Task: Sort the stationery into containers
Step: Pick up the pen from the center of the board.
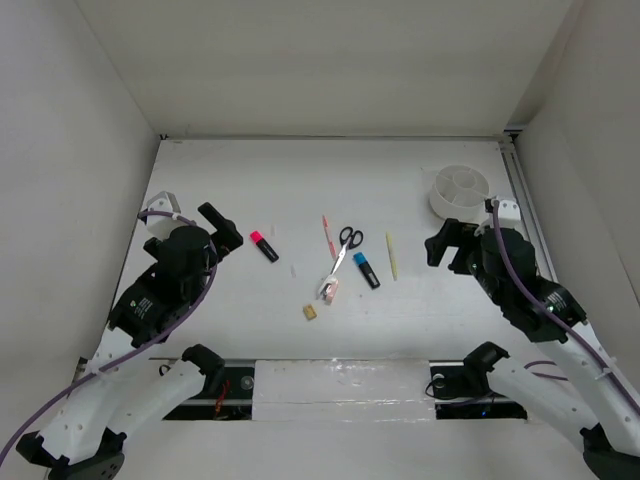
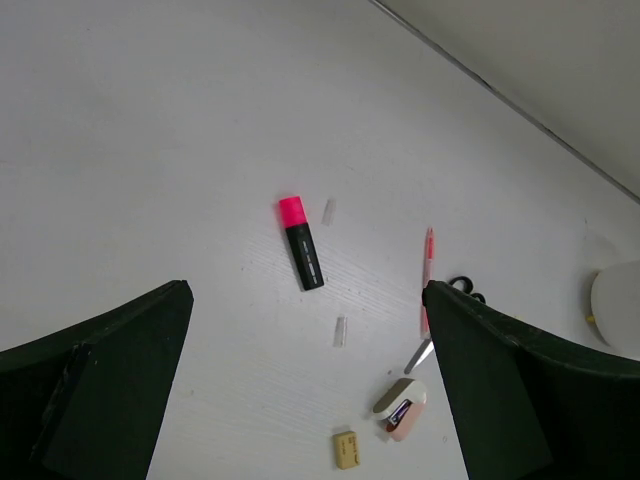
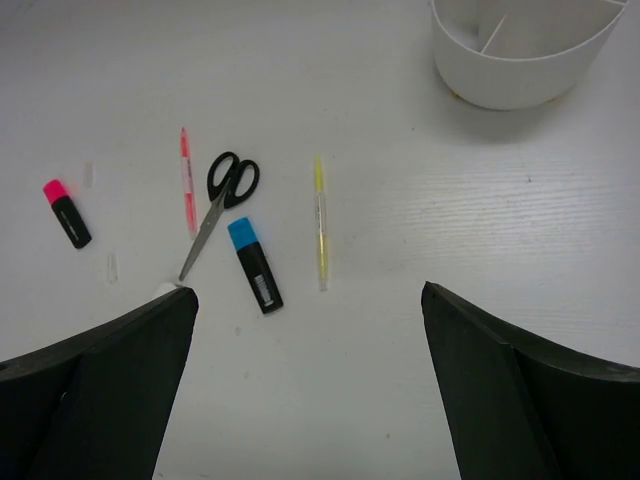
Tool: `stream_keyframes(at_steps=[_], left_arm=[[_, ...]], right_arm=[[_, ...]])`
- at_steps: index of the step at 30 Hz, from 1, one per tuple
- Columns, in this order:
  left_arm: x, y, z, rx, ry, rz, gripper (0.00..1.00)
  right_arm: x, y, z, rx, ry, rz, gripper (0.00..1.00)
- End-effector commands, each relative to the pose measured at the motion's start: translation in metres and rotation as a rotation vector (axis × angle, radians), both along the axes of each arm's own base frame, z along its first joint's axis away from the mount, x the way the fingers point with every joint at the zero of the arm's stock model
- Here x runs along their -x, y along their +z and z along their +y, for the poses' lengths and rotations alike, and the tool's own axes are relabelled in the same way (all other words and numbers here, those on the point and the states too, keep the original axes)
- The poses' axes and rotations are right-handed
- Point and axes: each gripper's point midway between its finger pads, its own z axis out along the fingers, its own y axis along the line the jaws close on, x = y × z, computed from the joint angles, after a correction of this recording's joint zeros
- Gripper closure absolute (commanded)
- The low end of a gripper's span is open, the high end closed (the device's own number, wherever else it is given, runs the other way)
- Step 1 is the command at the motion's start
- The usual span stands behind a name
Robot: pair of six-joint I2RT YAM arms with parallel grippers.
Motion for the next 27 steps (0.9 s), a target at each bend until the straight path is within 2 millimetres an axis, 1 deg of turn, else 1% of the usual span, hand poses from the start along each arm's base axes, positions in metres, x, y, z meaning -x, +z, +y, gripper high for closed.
stream_keyframes(at_steps=[1,3,4,5,7,8,9,10,11,12,13,14,15,16,18,19,20,21,22,23,24,25,26,27], left_arm=[[-0.002,0.000,0.002,0.001,0.019,-0.004,0.00],[-0.002,0.000,0.002,0.001,0.019,-0.004,0.00],[-0.002,0.000,0.002,0.001,0.019,-0.004,0.00],[-0.002,0.000,0.002,0.001,0.019,-0.004,0.00],[-0.002,0.000,0.002,0.001,0.019,-0.004,0.00],[-0.002,0.000,0.002,0.001,0.019,-0.004,0.00],[-0.002,0.000,0.002,0.001,0.019,-0.004,0.00],[-0.002,0.000,0.002,0.001,0.019,-0.004,0.00],[-0.004,-0.002,0.001,-0.004,0.019,0.004,0.00],[-0.003,-0.003,-0.001,-0.001,0.011,0.007,0.00],[-0.003,-0.003,-0.001,-0.001,0.011,0.007,0.00],[-0.005,-0.004,-0.002,-0.005,0.011,0.014,0.00],[-0.005,-0.004,-0.002,-0.006,0.011,0.014,0.00],[-0.005,-0.008,-0.002,-0.010,0.011,0.022,0.00],[-0.004,-0.009,-0.003,-0.007,0.003,0.024,0.00],[-0.004,-0.009,-0.003,-0.007,0.003,0.024,0.00],[-0.004,-0.009,-0.005,-0.002,-0.007,0.027,0.00],[-0.005,-0.007,-0.005,-0.006,-0.010,0.021,0.00],[-0.005,-0.008,-0.007,-0.001,-0.020,0.024,0.00],[-0.006,-0.006,-0.008,0.004,-0.020,0.016,0.00],[-0.006,-0.006,-0.008,-0.005,-0.023,0.017,0.00],[-0.005,-0.007,-0.010,0.000,-0.034,0.020,0.00],[-0.005,-0.007,-0.010,0.000,-0.034,0.020,0.00],[-0.005,-0.007,-0.010,0.000,-0.034,0.020,0.00]], right_arm=[[-0.006,0.019,0.004,-0.016,0.014,-0.044,0.00],[-0.009,0.021,0.013,-0.029,0.047,-0.055,0.00],[-0.011,0.017,0.016,-0.034,0.059,-0.054,0.00],[-0.014,0.006,0.020,-0.028,0.067,-0.038,0.00],[-0.023,0.001,0.026,-0.025,0.067,-0.033,0.00],[-0.030,-0.015,0.030,0.007,0.067,0.022,0.00],[-0.035,-0.022,0.034,0.020,0.067,0.044,0.00],[-0.044,-0.041,0.039,0.053,0.067,0.099,0.00],[-0.046,-0.039,0.039,0.052,0.059,0.089,0.00],[-0.055,-0.054,0.044,0.081,0.058,0.138,0.00],[-0.062,-0.056,0.048,0.095,0.063,0.143,0.00],[-0.067,-0.066,0.051,0.108,0.063,0.165,0.00],[-0.075,-0.078,0.058,0.145,0.080,0.210,0.00],[-0.080,-0.085,0.063,0.176,0.111,0.227,0.00],[-0.088,-0.096,0.071,0.190,0.124,0.267,0.00],[-0.092,-0.111,0.073,0.223,0.131,0.306,0.00],[-0.100,-0.111,0.078,0.217,0.131,0.295,0.00],[-0.105,-0.117,0.075,0.219,0.116,0.305,0.01],[-0.106,-0.123,0.079,0.214,0.132,0.320,0.04],[-0.109,-0.137,0.078,0.218,0.132,0.356,0.05],[-0.111,-0.144,0.081,0.218,0.140,0.368,0.08],[-0.115,-0.147,0.079,0.221,0.131,0.379,0.10],[-0.114,-0.162,0.079,0.239,0.132,0.416,0.10],[-0.114,-0.169,0.079,0.248,0.132,0.434,0.11]])
